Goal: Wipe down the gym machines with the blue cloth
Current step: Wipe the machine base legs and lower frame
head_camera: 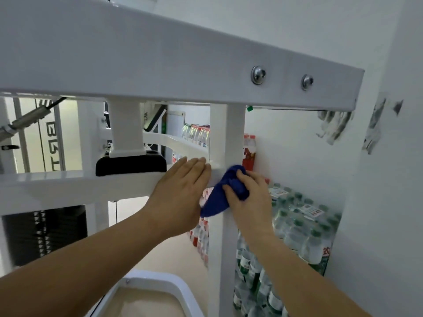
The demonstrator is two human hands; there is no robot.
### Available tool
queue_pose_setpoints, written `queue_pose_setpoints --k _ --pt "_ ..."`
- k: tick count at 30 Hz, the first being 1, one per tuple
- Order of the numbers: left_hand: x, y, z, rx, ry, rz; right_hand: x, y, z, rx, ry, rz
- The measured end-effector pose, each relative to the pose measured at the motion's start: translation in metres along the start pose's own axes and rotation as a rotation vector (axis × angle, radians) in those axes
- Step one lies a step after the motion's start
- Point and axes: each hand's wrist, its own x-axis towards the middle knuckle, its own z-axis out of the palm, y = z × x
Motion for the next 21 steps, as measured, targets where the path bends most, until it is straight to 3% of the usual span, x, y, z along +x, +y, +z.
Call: queue_pose_setpoints --k 6,9,13,16,21 --pt "-0.04 0.026 0.024 -0.272 0.143 0.227 0.033 -0.023 0.0 0.024 0.069 -0.016" --pt "-0.056 0.023 0.043 -0.38 0.065 0.123 -0.005 0.003 0.013 -0.041 0.041 -0.003" --pt "-0.082 0.025 0.072 -0.407 -0.049 -0.019 -0.067 0.057 0.021 -0.109 -0.087 0.156" --pt "-0.092 0.034 0.088 -0.513 -0.022 -0.132 -0.071 0.062 0.014 -0.045 -0.125 0.243" --pt "-0.085 0.048 0.104 -0.711 0.09 -0.349 -0.026 0.032 0.014 0.083 0.008 0.099"
